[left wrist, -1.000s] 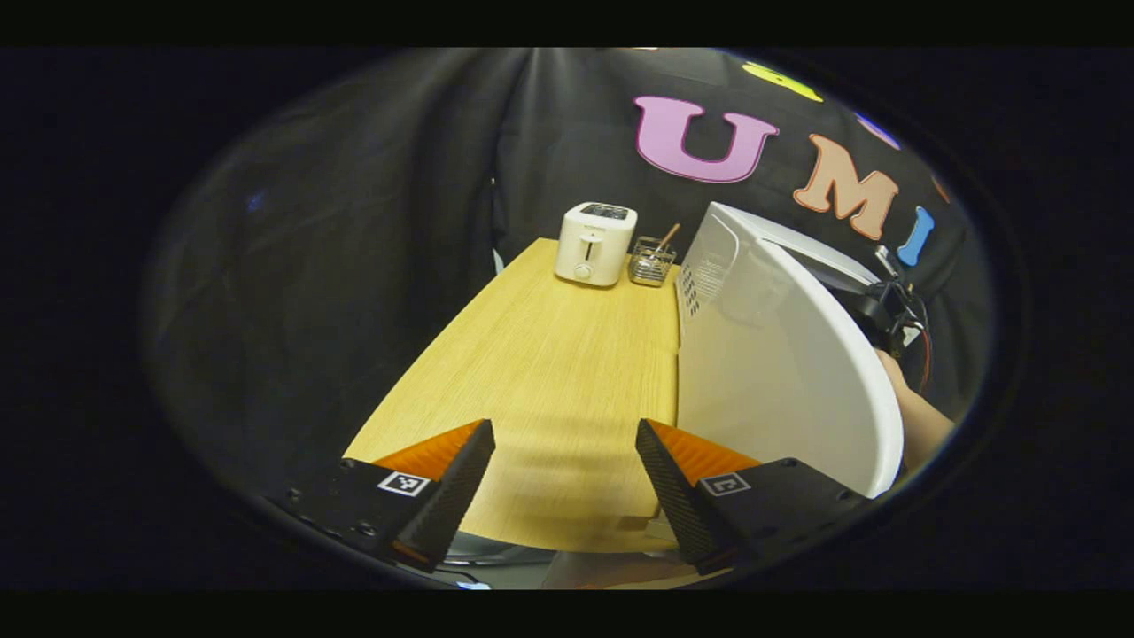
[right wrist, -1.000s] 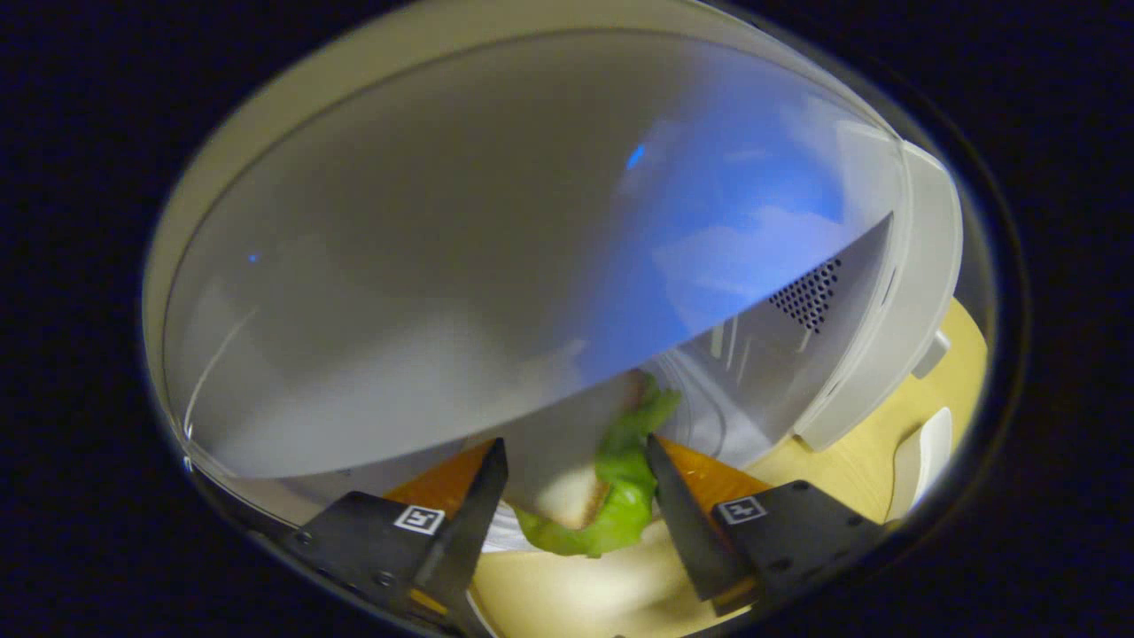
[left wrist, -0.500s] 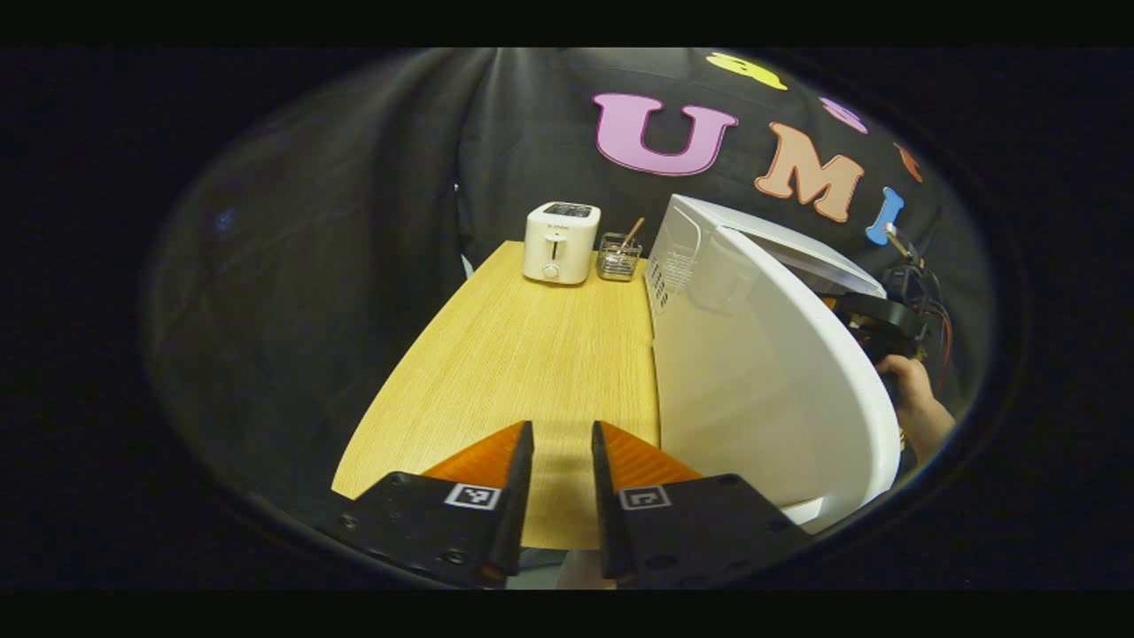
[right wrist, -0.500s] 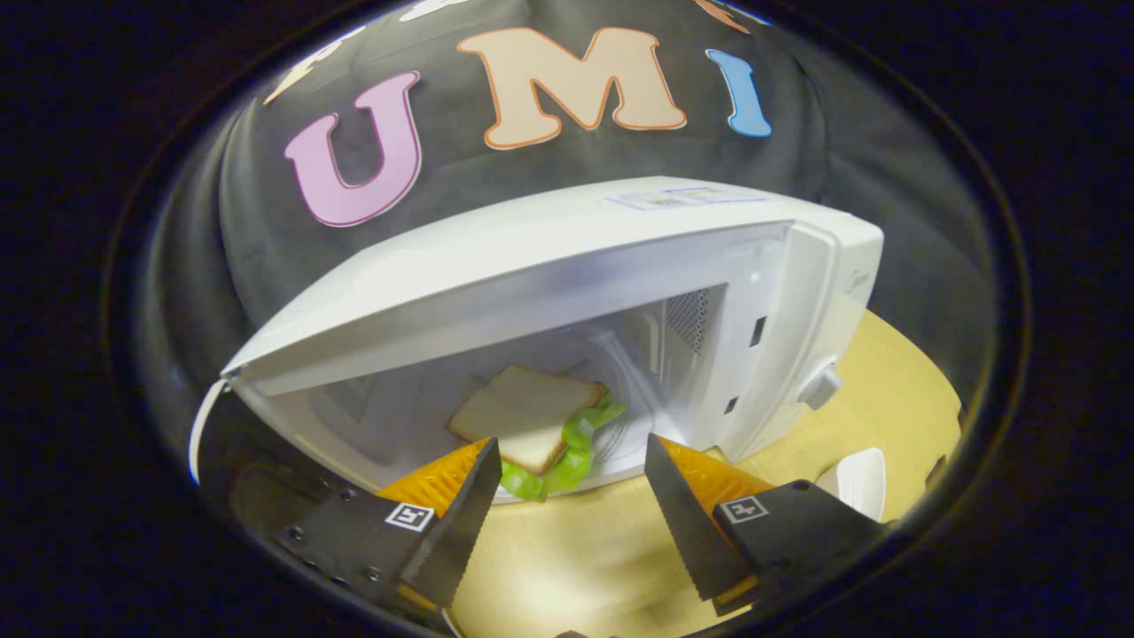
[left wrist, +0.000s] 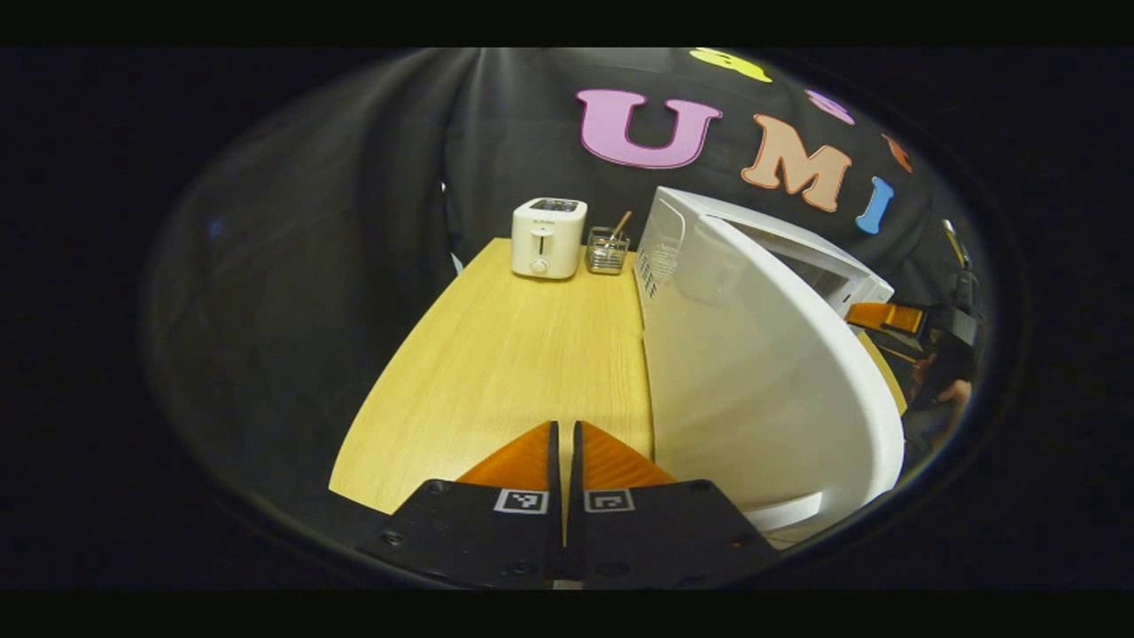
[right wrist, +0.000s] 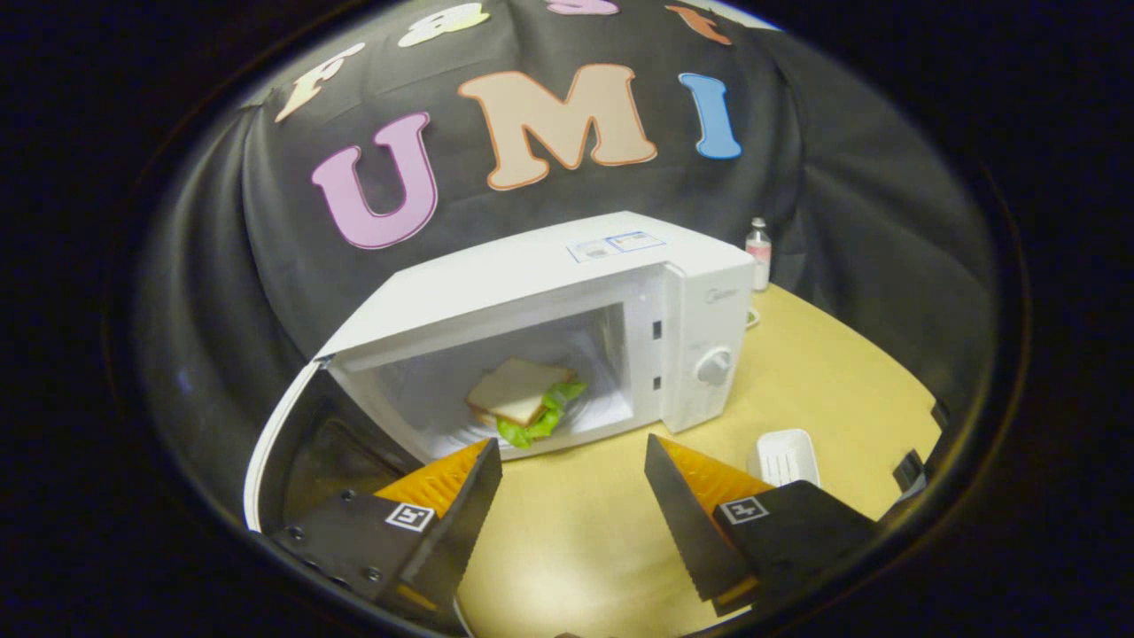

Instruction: Open the microwave oven with the left hand, put the food in, and close the microwave oven.

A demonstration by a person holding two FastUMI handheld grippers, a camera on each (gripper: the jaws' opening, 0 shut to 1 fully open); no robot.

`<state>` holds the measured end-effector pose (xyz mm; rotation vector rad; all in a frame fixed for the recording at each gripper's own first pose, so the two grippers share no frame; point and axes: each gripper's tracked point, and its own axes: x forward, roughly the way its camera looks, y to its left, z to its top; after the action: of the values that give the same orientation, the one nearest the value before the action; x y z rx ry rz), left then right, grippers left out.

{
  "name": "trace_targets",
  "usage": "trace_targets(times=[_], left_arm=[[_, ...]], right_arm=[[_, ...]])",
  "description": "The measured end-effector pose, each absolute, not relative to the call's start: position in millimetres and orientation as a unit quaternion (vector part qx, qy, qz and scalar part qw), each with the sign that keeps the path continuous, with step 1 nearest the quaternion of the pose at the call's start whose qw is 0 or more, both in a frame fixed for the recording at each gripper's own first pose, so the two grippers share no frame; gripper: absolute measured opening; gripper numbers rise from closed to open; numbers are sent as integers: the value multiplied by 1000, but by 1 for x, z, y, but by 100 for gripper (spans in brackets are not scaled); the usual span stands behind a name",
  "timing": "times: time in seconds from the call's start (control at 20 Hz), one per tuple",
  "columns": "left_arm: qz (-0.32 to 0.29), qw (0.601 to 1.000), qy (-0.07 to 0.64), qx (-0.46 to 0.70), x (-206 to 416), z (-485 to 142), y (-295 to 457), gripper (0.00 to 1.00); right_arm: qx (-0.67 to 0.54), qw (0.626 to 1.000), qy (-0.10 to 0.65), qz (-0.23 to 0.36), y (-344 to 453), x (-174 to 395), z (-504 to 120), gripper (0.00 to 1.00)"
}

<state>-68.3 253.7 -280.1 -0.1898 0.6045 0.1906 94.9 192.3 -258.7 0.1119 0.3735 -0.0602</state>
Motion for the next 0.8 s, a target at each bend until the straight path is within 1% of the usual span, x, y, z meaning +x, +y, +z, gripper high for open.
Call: trace_targets(times=[0.05,0.1,0.15,0.25,0.3,0.35,0.4,0.45,0.5,0.65,0.7,0.8], left_arm=[[94,944,301,-97,-70,-282,253,2],[91,943,303,-100,-68,-282,249,2],[87,943,305,-101,-66,-282,246,0],[76,945,305,-90,-65,-281,241,1],[69,946,306,-82,-64,-280,239,1],[62,947,307,-74,-64,-280,237,2],[57,947,309,-67,-62,-281,234,1],[51,947,311,-61,-61,-282,232,2],[46,947,312,-55,-61,-281,230,0],[27,949,309,-50,-59,-280,219,1],[24,949,310,-46,-59,-279,217,1],[19,949,312,-36,-58,-281,214,0]], right_arm=[[64,978,194,-37,185,84,-262,100],[68,976,201,-47,176,73,-266,92],[67,974,206,-57,166,62,-270,100],[59,973,211,-69,149,41,-276,100],[56,972,214,-74,141,32,-281,92],[56,971,218,-79,135,23,-283,100],[57,970,220,-84,129,15,-285,100],[57,970,220,-89,124,8,-286,100],[55,969,220,-95,119,0,-286,100],[57,968,219,-106,106,-20,-285,100],[55,967,223,-114,97,-27,-288,92],[59,964,229,-120,90,-39,-291,92]])
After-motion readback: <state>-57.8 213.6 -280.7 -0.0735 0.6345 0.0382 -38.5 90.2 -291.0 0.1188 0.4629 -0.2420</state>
